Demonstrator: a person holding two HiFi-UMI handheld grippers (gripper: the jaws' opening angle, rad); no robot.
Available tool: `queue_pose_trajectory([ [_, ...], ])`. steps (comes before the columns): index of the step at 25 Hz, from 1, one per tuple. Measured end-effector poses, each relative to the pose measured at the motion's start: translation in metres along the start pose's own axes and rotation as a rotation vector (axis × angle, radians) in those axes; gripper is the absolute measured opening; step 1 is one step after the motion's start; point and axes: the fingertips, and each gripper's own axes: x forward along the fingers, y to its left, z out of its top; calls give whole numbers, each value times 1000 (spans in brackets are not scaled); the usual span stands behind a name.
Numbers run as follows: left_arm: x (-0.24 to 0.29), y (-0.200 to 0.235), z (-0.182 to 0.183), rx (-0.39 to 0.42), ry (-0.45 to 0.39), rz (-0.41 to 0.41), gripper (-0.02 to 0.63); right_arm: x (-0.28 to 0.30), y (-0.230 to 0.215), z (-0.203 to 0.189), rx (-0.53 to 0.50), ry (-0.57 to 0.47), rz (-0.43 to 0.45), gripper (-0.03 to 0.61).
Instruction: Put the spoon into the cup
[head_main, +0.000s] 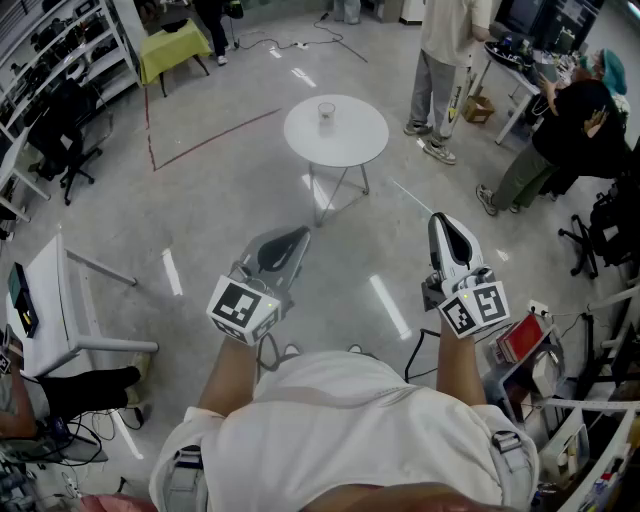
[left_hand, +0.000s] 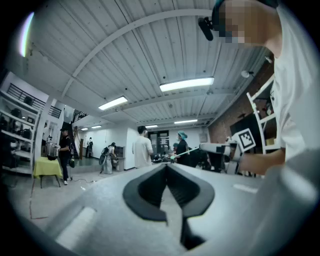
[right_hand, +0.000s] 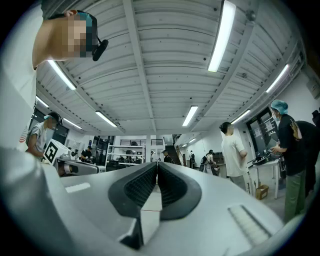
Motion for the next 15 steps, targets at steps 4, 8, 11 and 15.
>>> queue_pose_trajectory([
  [4,4,-3,0,0,3,0,3,-2,0,3,1,-2,3,12],
  [8,4,-5,-2,-1,5,-13,3,-5,3,2,-1,0,-2,12],
  [11,3,-6,-4,-5,3,-19,3,-6,5,0,-6,5,-6,12],
  [15,-3,-4,-5,-11,4,-27,3,-5,12,-1,-10,7,-13,12],
])
